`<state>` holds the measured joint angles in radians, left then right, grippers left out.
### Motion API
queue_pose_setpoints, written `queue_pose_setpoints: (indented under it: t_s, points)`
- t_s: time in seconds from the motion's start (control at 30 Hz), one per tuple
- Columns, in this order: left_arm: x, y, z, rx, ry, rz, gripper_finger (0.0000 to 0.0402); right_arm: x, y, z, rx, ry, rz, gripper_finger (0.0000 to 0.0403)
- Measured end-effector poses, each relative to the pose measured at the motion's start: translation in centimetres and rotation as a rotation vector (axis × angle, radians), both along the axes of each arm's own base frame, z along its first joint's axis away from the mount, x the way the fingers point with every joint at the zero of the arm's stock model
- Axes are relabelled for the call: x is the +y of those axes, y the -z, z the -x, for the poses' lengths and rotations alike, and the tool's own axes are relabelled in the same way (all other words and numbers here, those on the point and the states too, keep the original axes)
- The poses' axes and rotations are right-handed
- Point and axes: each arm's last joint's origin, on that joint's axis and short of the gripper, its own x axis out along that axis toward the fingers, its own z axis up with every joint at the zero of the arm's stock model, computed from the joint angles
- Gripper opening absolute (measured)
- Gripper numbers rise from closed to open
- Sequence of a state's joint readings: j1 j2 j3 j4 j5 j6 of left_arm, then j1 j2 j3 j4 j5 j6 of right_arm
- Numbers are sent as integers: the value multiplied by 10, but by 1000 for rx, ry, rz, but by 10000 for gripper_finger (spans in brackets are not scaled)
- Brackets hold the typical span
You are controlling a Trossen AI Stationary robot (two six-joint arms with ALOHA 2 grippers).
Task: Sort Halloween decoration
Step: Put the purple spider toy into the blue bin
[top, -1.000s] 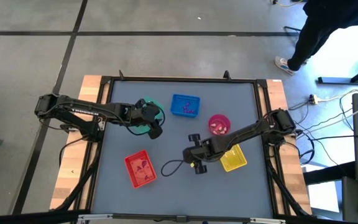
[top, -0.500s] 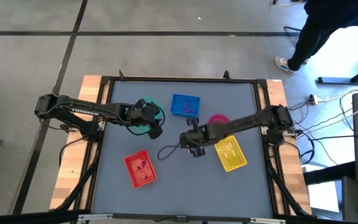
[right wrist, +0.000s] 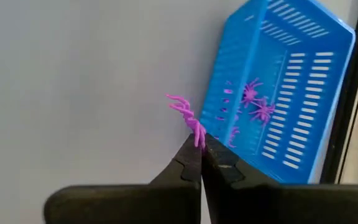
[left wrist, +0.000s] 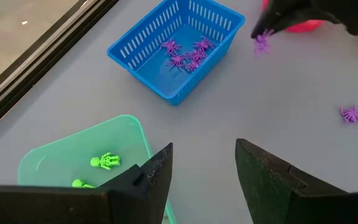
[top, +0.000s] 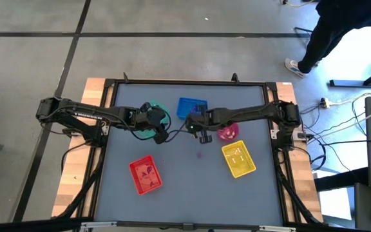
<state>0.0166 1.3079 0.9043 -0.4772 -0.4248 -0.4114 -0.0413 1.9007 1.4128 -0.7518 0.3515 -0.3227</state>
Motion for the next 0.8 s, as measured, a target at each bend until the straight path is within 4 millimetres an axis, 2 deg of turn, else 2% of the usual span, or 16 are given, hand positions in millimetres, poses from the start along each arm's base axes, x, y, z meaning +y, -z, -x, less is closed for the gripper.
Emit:
queue_pose_setpoints:
  t_s: [0.53,0.8]
  points:
    - [0,0,0,0,0,0,158,-49,-4,-4,-116,125,9,0]
    - [0,0,0,0,0,0,158,-56,-7,-8,-181,126,-25,0]
